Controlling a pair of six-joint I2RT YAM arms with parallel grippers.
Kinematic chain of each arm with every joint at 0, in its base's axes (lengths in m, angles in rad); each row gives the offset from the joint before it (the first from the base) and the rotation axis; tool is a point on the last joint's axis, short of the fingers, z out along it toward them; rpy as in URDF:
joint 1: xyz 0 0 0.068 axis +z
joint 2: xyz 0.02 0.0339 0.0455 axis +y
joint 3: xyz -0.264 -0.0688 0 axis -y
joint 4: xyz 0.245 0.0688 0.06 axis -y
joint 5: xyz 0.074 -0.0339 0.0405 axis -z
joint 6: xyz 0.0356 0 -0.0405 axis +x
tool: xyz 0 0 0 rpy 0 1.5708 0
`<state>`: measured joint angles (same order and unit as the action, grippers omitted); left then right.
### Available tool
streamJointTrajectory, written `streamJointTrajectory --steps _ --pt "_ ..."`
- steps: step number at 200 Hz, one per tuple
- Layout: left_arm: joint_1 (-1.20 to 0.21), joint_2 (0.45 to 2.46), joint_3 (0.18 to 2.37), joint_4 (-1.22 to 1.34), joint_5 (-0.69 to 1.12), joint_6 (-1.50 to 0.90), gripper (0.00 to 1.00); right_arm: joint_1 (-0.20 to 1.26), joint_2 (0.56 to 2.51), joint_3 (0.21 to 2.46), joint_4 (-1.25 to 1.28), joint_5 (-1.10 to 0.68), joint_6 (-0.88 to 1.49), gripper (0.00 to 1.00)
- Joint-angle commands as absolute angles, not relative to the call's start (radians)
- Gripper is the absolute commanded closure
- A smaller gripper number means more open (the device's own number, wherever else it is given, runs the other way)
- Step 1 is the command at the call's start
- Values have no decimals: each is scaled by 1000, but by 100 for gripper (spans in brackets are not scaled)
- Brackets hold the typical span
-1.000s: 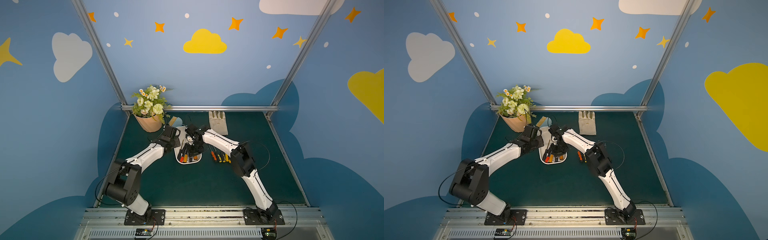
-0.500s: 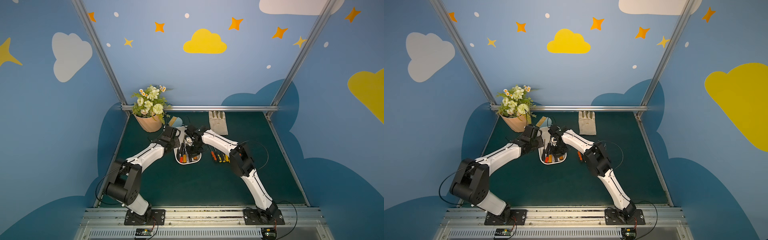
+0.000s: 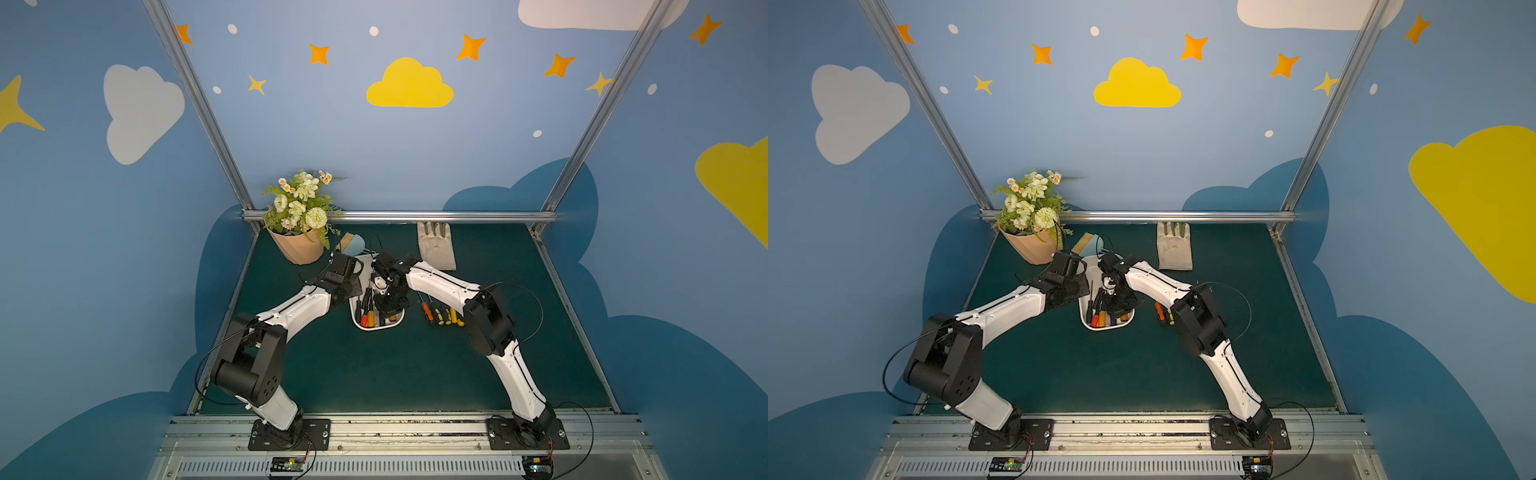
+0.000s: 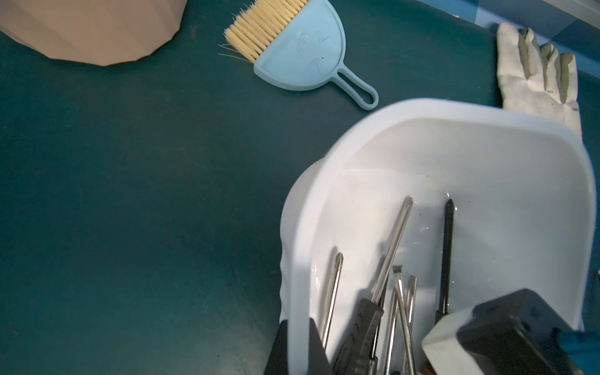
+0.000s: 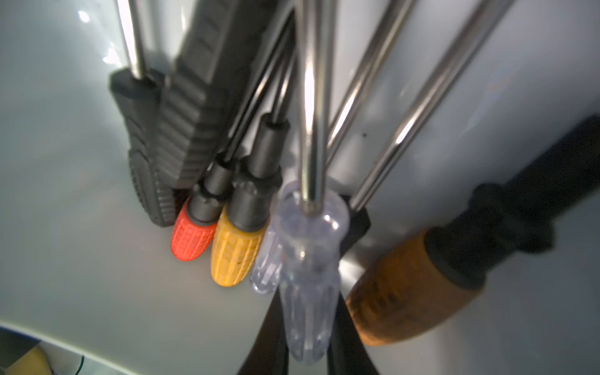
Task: Take out the screwdriver from the storage box
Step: Pick up the screwdriver from the storage box.
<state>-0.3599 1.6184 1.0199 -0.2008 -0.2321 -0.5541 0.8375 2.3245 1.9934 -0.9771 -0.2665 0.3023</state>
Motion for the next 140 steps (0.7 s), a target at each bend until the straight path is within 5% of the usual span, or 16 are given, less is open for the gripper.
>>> streamJointTrajectory --steps 1,140 --pt "-360 1617 1065 -159 -228 -567 98 837 2244 1977 -939 -294 309 100" --pt "-314 1633 1072 -164 -246 -551 98 807 2099 1845 -785 -369 305 100"
